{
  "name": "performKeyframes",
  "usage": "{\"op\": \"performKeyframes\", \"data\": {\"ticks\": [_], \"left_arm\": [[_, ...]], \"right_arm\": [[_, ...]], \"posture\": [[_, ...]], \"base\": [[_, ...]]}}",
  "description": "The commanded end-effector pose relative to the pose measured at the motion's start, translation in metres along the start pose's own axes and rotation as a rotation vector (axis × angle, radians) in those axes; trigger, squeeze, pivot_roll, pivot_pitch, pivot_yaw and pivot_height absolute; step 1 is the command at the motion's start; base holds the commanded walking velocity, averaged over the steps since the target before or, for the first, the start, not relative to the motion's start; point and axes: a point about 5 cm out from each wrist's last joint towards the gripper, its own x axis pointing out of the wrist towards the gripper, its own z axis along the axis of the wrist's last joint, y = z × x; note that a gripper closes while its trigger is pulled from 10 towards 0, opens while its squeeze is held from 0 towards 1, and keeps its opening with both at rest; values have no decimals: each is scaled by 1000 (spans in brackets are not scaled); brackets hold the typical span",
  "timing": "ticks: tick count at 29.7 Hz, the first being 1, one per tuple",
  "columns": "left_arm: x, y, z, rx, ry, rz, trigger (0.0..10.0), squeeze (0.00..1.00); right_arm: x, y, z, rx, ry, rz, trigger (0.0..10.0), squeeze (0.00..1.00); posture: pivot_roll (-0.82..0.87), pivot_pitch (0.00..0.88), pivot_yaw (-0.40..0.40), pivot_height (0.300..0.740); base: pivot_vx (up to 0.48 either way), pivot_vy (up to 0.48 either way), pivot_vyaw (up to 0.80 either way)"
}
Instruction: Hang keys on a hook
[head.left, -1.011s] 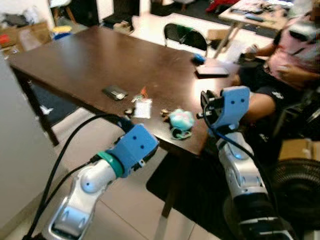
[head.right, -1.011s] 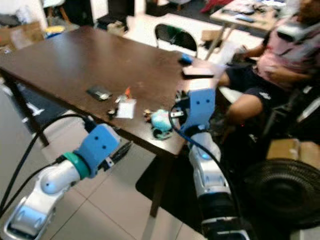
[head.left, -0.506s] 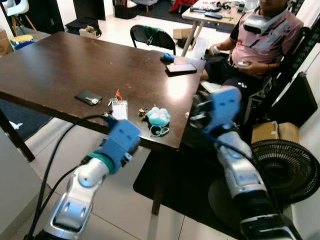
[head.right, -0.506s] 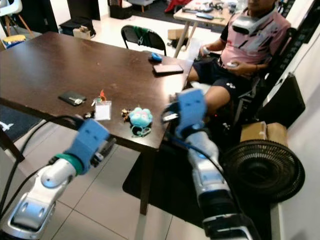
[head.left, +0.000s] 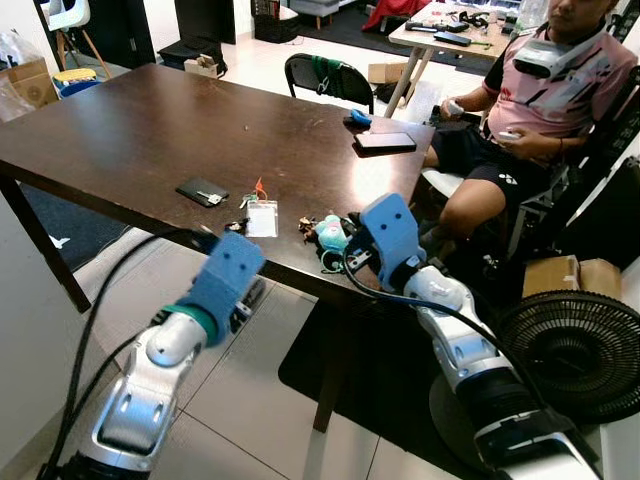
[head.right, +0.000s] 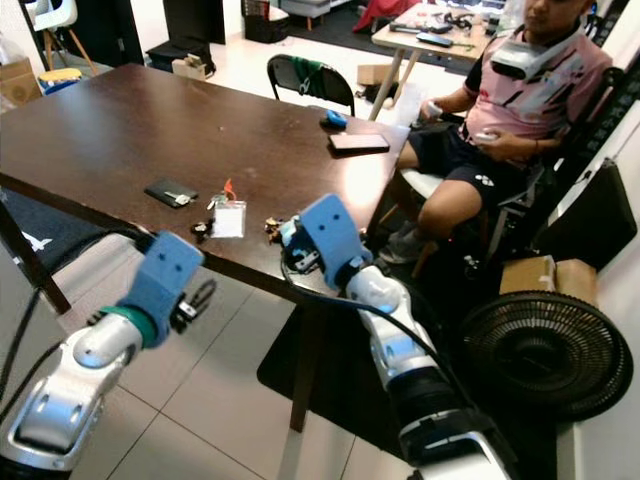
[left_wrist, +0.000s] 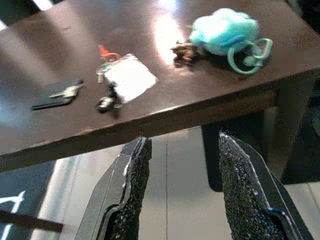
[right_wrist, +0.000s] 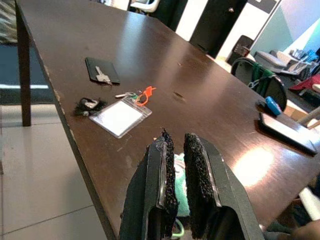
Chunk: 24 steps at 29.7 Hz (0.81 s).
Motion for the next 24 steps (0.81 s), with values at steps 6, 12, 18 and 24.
{"op": "performKeyframes", "data": {"ticks": [6,12,18,24], "left_arm": [[1,14,12,-228,-87,154,10000,0],[1,32,17,-318,-125,273,10000,0],[0,32,19,-302,-133,271,10000,0],[0,32,19,-305,-136,275,10000,0]], "right_arm": [[-1,-1,7,221,-99,-110,10000,0],[-5,-1,11,291,-163,-169,10000,0],[-5,-7,10,280,-162,-185,10000,0],[-6,-8,10,283,-163,-187,10000,0]], "posture": [[107,79,52,740],[107,74,51,740],[106,74,50,740],[107,75,49,740]], "base": [[0,0,0],[451,0,0],[456,0,0],[445,0,0]]}}
